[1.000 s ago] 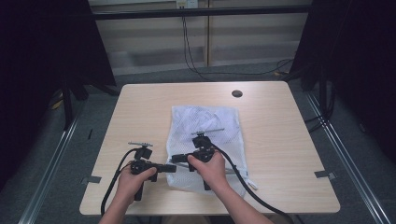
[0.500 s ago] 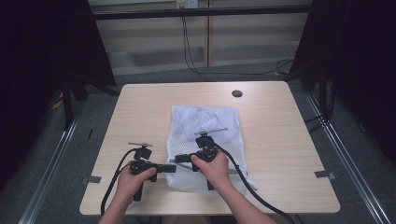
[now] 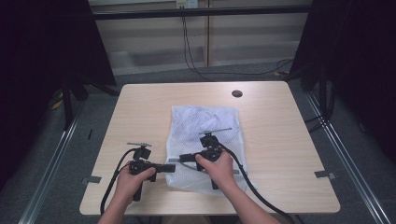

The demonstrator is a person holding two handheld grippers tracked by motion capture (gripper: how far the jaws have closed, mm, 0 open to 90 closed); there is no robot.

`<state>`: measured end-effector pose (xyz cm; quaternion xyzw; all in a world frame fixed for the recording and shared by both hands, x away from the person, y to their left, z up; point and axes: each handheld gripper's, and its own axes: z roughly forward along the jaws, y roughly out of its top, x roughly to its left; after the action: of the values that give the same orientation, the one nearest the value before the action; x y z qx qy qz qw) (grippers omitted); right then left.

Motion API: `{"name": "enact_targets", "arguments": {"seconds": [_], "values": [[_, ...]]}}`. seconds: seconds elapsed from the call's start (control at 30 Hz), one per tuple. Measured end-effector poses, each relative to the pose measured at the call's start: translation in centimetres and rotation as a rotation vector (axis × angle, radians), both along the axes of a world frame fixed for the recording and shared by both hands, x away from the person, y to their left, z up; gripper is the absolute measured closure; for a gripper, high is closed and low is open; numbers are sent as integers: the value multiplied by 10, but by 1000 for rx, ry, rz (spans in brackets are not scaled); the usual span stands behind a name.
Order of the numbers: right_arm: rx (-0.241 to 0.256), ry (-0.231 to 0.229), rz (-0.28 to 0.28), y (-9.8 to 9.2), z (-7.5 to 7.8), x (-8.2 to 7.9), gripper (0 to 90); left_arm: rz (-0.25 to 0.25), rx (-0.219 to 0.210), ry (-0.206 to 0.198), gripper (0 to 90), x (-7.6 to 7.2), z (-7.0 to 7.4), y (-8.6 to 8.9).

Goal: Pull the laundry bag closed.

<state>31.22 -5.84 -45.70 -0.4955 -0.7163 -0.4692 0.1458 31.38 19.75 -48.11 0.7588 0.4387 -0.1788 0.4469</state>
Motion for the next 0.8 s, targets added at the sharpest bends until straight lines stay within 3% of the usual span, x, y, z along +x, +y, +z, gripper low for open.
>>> {"name": "enact_targets", "arguments": {"seconds": [0.8], "values": [[-3,9,-1,-10,-1,0,877,16,-13,5,882,0,-1,3]]}}
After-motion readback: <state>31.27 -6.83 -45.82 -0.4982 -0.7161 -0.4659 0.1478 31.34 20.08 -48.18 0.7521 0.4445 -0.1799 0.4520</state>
